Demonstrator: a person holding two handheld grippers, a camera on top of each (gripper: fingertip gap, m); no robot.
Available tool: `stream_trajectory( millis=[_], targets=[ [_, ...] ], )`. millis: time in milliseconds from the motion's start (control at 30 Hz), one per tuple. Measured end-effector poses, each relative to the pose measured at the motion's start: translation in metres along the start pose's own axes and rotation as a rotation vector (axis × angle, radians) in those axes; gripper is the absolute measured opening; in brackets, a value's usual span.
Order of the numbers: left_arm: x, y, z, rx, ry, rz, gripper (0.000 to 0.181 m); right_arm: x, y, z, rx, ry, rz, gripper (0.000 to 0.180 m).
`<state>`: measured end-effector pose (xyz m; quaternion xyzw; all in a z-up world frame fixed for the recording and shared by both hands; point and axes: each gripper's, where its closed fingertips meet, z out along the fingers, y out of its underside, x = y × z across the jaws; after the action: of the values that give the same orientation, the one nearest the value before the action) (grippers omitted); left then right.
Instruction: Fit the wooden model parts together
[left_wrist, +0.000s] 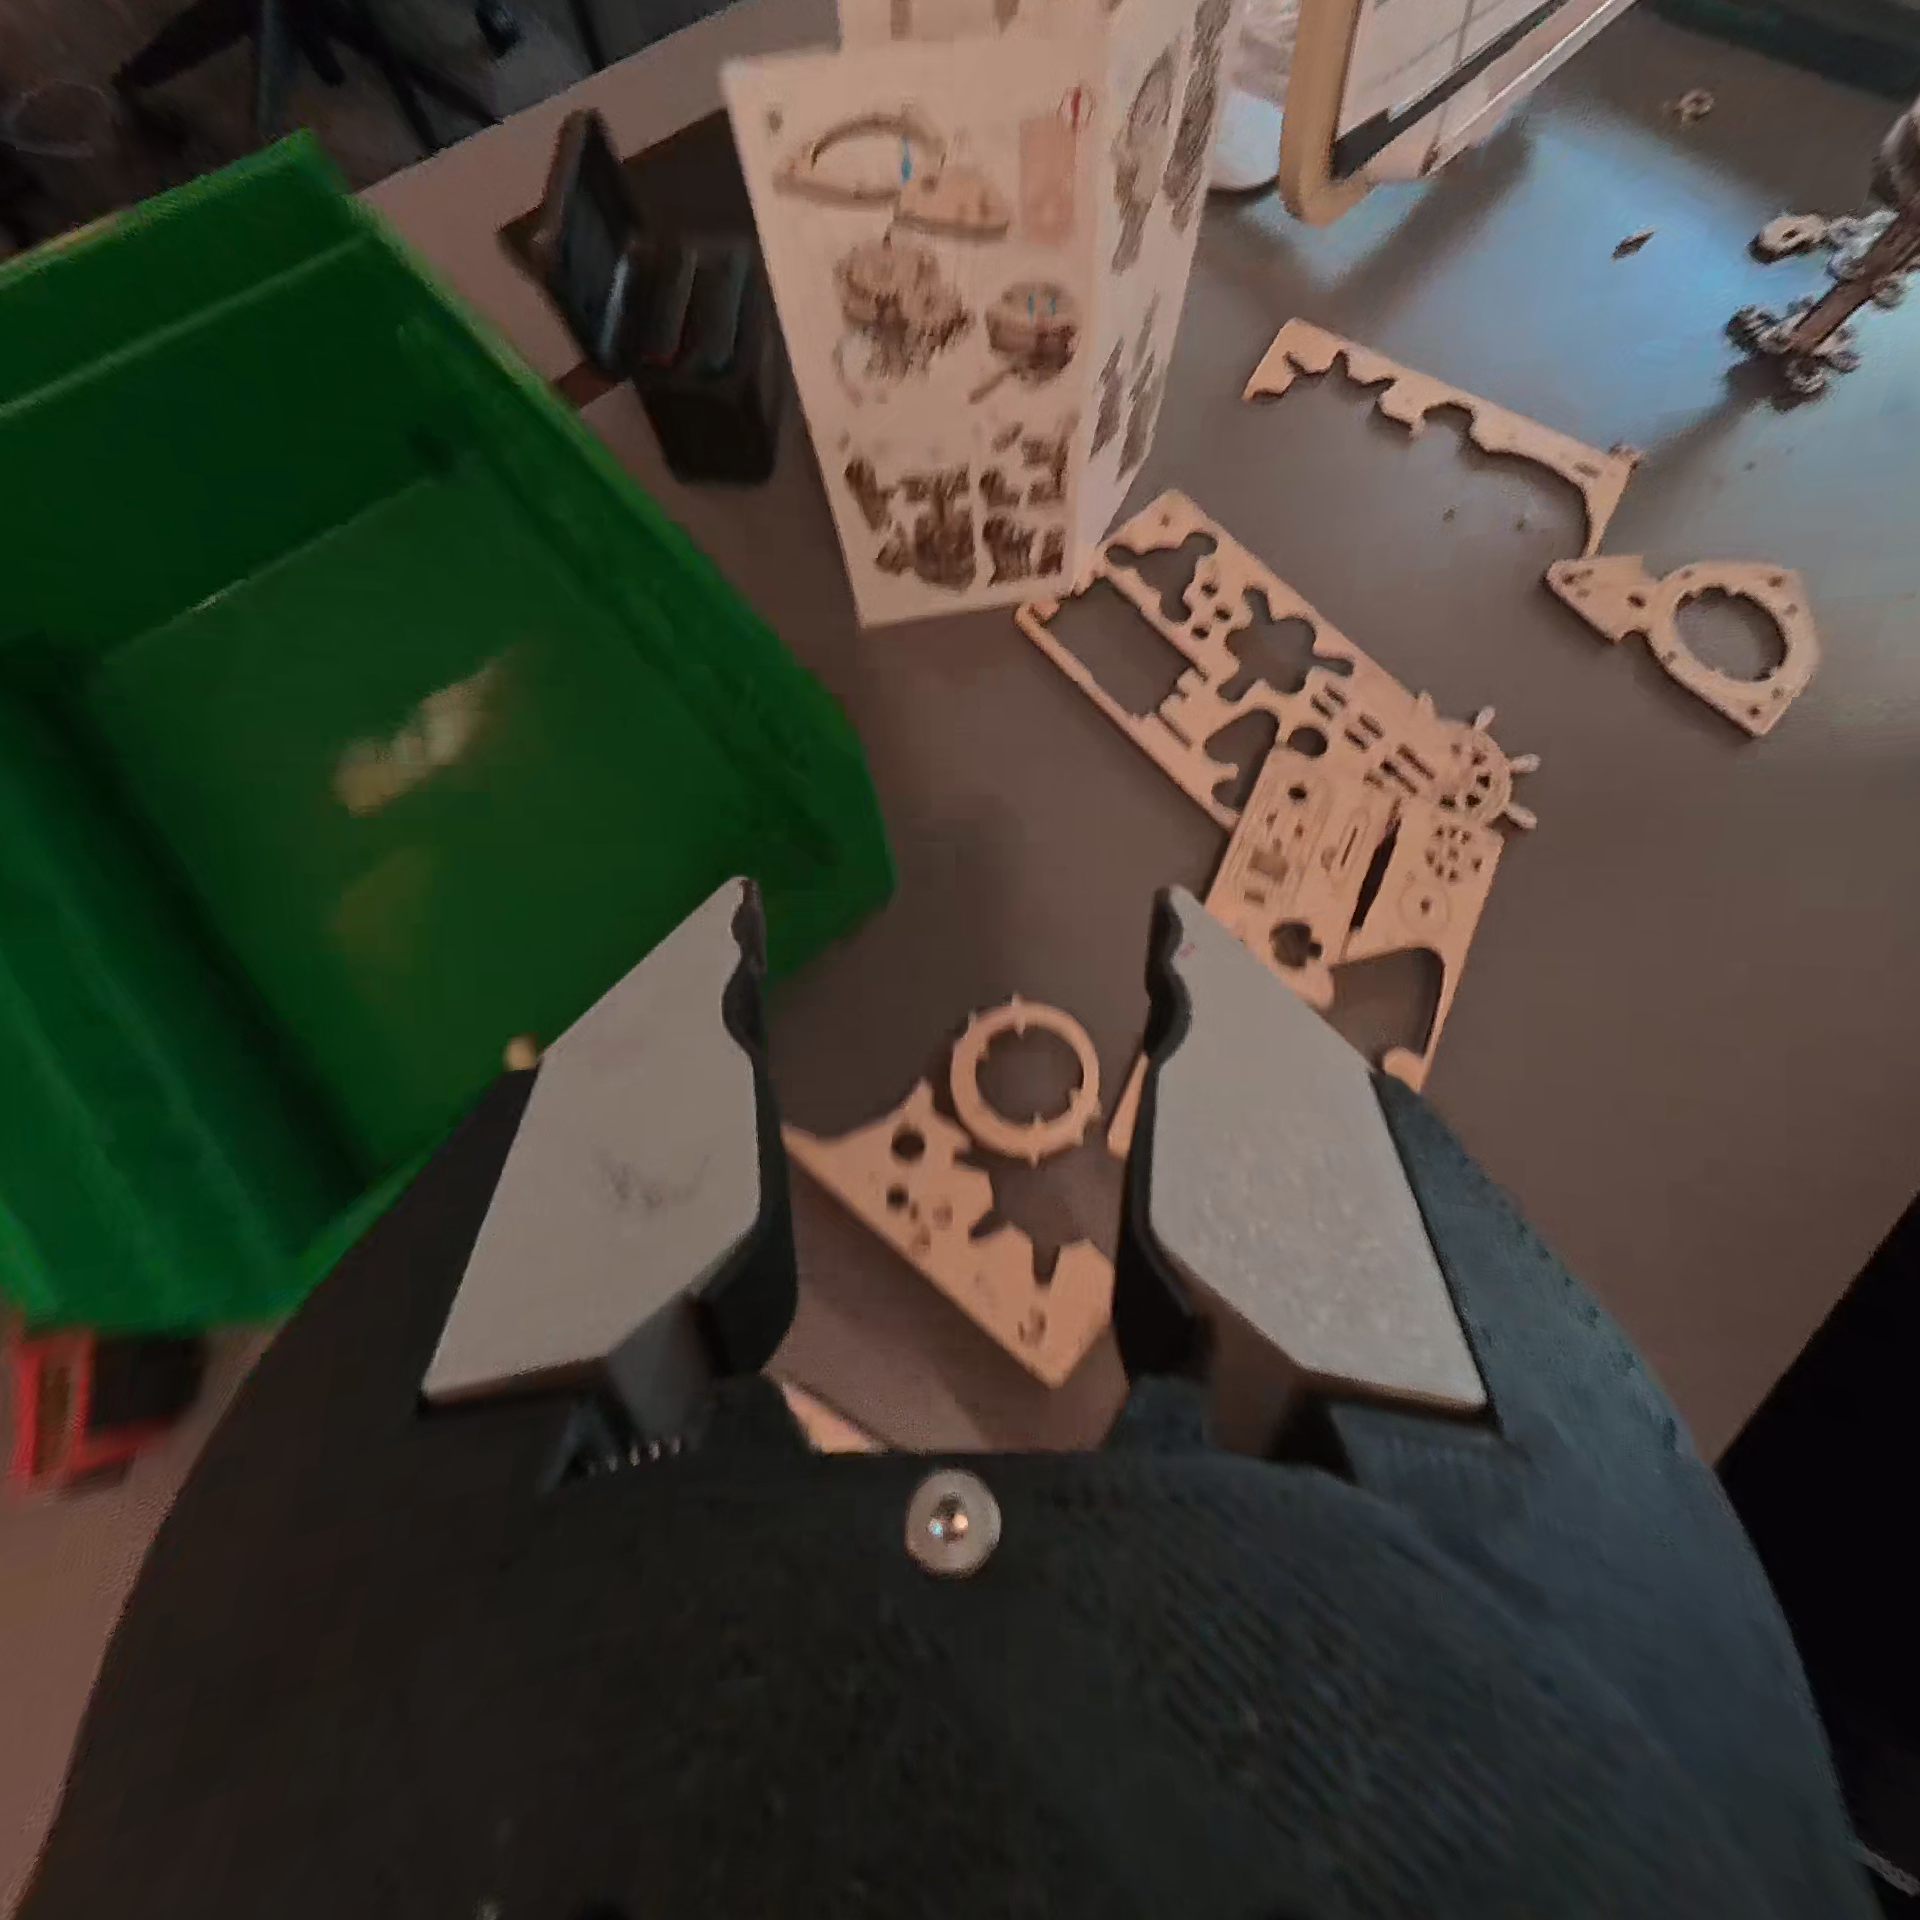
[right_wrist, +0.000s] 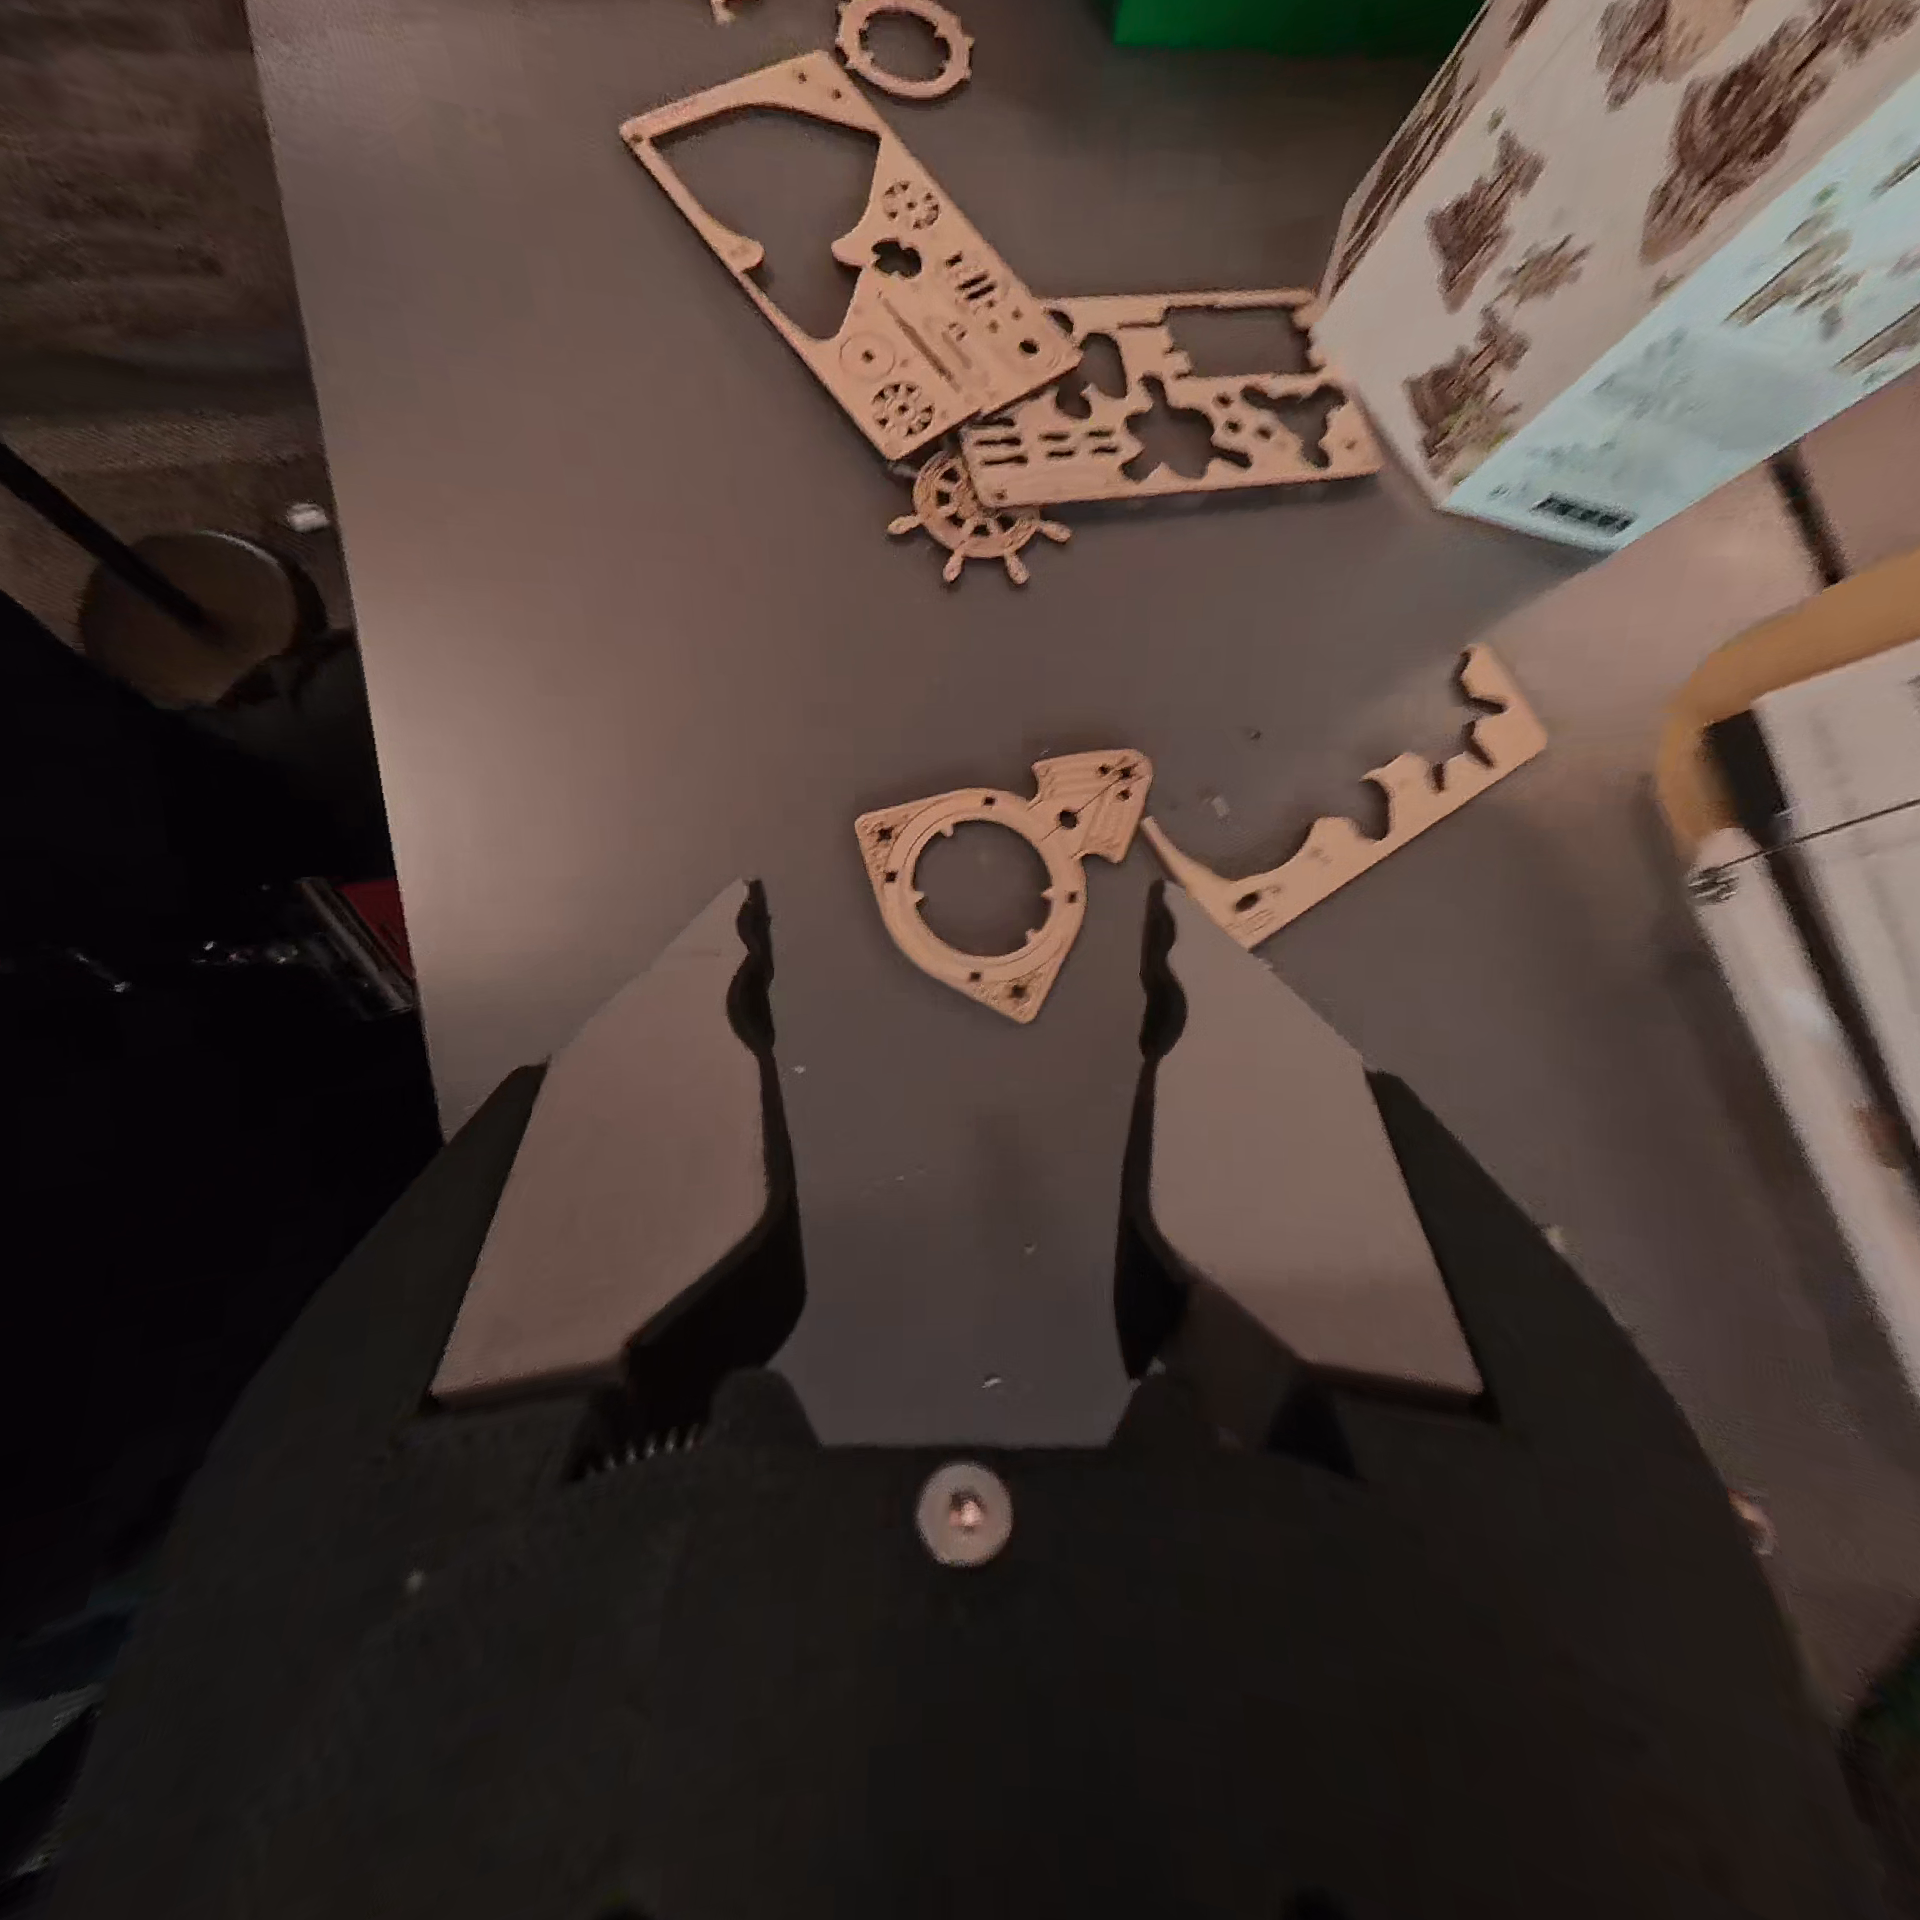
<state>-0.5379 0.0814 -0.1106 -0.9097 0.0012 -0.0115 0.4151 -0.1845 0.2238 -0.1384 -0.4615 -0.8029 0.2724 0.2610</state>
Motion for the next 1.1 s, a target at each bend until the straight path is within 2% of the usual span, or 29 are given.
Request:
stream_trajectory(
  millis=[200, 333, 467, 567, 667, 867, 1000, 1033, 1100],
  targets=[
    [-0.005, 0.099, -0.078, -0.058, -0.215, -0.118, 0.074, -0.022, 0.031, 0.021, -0.004, -0.09, 0.046, 0.071],
    [0.002, 0.128, -0.089, -0.049, -0.204, -0.207, 0.074, -0.023, 0.026, 0.04, 0.024, -0.115, 0.045, 0.07],
    [0.03, 0.102, -0.058, -0.013, -0.115, -0.134, 0.073, -0.011, 0.008, 0.062, 0.077, -0.093, 0.041, 0.068],
    [0.054, 0.059, -0.018, 0.051, -0.055, -0.029, 0.072, 0.004, -0.004, 0.075, 0.126, -0.069, 0.057, 0.07],
    [0.053, 0.017, 0.017, 0.112, -0.071, -0.03, 0.078, 0.021, -0.014, 0.082, 0.176, -0.023, 0.067, 0.07],
    [0.055, -0.058, 0.043, 0.388, 0.036, -0.062, 0.072, 0.054, -0.017, 0.084, 0.231, 0.081, 0.086, 0.071],
    [0.053, -0.048, 0.068, 0.441, 0.039, -0.051, 0.066, 0.064, -0.003, 0.093, 0.24, 0.085, 0.149, 0.069],
    [0.057, -0.04, 0.074, 0.429, 0.074, -0.062, 0.063, 0.066, 0.0, 0.095, 0.229, 0.086, 0.154, 0.068],
    [0.085, -0.031, 0.073, 0.378, 0.26, -0.034, 0.062, 0.068, 0.006, 0.101, 0.199, 0.093, 0.144, 0.067]
  ],
)
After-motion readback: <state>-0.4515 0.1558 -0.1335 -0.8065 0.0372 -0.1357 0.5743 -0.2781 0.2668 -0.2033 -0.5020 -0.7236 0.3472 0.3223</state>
